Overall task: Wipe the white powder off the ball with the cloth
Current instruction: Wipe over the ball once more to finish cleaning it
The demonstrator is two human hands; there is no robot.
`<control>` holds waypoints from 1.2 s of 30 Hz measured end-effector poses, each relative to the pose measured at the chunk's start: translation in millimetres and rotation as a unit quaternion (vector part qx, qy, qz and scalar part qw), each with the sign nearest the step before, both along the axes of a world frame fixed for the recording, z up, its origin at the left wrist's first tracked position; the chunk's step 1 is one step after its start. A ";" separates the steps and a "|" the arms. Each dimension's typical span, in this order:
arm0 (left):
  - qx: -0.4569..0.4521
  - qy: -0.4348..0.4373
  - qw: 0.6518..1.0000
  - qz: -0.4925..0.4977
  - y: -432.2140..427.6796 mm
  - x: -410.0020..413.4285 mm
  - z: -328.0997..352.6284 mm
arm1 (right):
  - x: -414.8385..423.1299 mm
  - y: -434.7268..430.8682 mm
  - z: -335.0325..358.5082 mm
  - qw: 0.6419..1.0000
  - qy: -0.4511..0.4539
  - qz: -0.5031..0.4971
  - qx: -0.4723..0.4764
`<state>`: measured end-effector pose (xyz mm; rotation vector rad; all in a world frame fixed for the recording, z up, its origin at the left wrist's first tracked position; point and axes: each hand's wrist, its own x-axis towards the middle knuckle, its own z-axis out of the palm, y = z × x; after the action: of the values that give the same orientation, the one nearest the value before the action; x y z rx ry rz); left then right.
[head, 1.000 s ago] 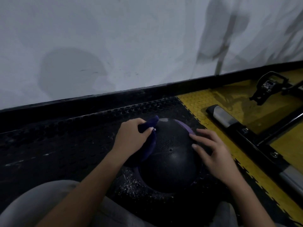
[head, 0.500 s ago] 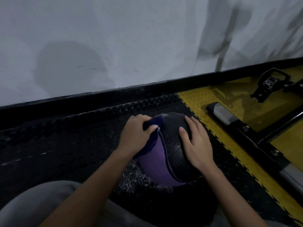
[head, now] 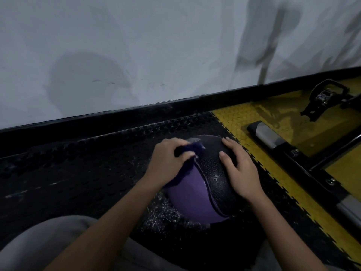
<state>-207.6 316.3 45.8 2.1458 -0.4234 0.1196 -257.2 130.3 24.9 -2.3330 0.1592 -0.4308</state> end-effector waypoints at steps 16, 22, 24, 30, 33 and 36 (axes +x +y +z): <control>-0.090 0.182 0.973 0.110 10.3 10.4 -25.8 | -5.1 -15.3 -14.7 0.998 -0.045 -0.010 0.044; -0.114 0.107 0.986 0.050 -6.0 -13.4 -17.0 | -5.0 -16.0 -15.1 0.998 -0.040 -0.017 0.041; -0.083 0.062 0.994 0.032 -9.9 -16.3 -14.4 | -5.3 -16.4 -15.0 0.998 -0.038 -0.017 0.041; -0.153 0.247 0.941 0.175 11.9 9.1 -44.2 | -4.3 -12.3 -13.8 0.998 -0.040 -0.016 0.047; -0.190 0.238 0.939 0.163 7.3 0.4 -40.4 | -4.2 -10.9 -12.6 0.999 -0.038 -0.019 0.029; -0.168 0.145 0.973 0.066 -2.6 -15.7 -22.5 | -4.6 -11.1 -11.5 0.999 -0.035 -0.020 0.017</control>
<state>-223.3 313.7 23.3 1.8186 -0.0821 -0.0463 -261.7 119.2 13.3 -2.2810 0.1791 -0.5247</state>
